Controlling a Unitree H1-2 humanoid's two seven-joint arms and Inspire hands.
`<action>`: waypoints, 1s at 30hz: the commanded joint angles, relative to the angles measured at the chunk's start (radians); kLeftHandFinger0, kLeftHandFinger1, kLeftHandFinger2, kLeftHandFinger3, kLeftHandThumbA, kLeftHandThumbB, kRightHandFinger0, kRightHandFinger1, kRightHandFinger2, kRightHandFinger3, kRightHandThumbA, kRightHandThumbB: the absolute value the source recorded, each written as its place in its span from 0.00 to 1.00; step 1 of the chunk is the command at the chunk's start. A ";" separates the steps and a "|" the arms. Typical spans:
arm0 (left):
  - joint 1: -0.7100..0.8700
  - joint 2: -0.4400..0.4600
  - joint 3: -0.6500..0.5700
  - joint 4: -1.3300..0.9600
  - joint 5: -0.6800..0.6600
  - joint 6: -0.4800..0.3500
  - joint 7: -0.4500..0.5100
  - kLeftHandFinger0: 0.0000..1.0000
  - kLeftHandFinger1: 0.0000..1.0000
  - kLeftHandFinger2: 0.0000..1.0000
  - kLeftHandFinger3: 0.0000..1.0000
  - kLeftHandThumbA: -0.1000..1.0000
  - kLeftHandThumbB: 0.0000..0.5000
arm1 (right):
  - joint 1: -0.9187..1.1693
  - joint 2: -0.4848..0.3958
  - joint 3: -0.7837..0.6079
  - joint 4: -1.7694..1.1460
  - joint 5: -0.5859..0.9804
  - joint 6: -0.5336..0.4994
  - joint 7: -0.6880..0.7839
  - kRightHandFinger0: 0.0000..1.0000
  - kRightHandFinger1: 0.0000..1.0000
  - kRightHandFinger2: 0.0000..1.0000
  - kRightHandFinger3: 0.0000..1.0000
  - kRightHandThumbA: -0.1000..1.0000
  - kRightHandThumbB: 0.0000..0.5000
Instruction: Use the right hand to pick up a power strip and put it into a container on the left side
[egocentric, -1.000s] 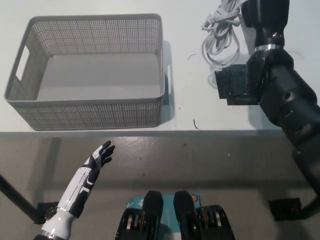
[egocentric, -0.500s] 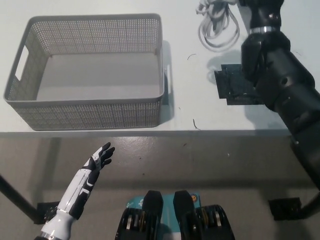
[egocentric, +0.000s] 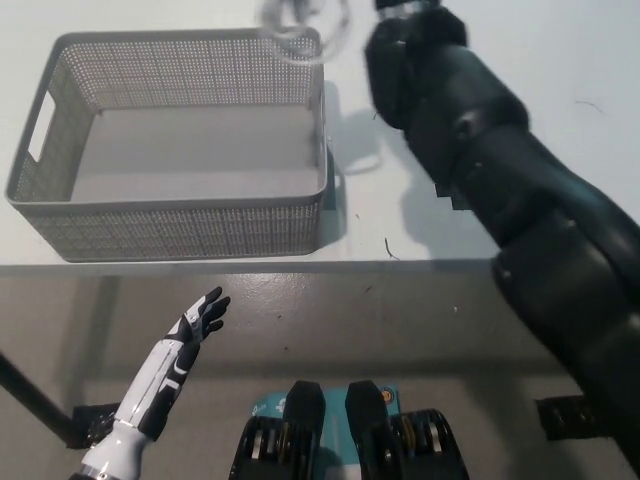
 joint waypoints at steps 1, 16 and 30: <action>0.001 0.015 -0.008 -0.040 -0.003 -0.004 -0.016 1.00 1.00 1.00 1.00 1.00 0.51 | -0.147 0.041 0.014 -0.027 -0.010 0.004 -0.013 0.00 0.00 0.30 0.20 0.00 0.37; -0.025 0.031 -0.025 -0.045 0.023 0.011 -0.026 1.00 1.00 1.00 1.00 1.00 0.52 | -0.152 0.187 -0.006 0.056 0.046 0.127 0.208 0.00 0.00 0.43 0.29 0.00 0.61; -0.041 0.042 -0.037 -0.043 0.016 0.001 -0.035 1.00 1.00 1.00 1.00 1.00 0.49 | -0.101 0.189 -0.023 0.078 0.077 0.157 0.387 0.00 0.00 0.32 0.51 0.00 0.53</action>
